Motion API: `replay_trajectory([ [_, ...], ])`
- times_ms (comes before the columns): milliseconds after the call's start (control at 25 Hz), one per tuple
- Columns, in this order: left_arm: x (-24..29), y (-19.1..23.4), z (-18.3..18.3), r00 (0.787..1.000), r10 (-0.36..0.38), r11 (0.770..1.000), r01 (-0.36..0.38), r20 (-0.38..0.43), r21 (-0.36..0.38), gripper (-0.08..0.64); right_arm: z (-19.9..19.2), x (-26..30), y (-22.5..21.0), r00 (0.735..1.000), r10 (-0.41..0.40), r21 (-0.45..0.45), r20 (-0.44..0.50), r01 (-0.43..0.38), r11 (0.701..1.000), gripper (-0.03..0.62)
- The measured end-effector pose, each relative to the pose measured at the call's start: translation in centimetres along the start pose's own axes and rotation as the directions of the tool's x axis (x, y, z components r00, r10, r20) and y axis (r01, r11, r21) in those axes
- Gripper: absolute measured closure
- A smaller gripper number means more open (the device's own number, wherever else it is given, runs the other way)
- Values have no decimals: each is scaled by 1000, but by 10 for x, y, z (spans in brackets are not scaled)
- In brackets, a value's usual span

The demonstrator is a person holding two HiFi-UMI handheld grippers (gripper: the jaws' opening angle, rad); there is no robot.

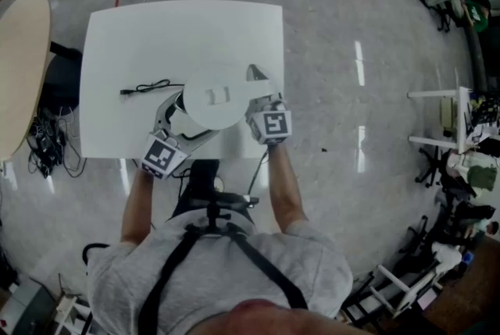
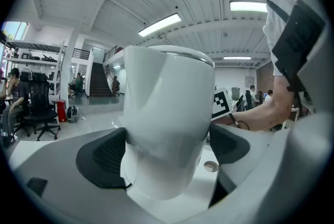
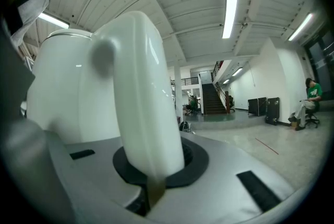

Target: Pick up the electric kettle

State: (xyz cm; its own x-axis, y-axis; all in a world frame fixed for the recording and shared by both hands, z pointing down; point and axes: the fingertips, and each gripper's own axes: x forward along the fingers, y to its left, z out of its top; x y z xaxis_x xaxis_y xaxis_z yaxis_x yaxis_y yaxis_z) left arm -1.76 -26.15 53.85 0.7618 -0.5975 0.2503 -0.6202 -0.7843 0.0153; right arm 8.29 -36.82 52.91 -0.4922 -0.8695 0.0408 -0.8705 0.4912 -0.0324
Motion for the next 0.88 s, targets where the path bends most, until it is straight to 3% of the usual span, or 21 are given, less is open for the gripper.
replay_trajectory([
  [520,-56,-40,11,1000,13,1000,-13,6,22,52,28,-48,46,1000,19,-33,12,-19,999,584],
  [880,-88,-84,24,999,41,999,-41,10,-3,52,35,-97,67,1000,21,-23,-5,-21,1000,584],
])
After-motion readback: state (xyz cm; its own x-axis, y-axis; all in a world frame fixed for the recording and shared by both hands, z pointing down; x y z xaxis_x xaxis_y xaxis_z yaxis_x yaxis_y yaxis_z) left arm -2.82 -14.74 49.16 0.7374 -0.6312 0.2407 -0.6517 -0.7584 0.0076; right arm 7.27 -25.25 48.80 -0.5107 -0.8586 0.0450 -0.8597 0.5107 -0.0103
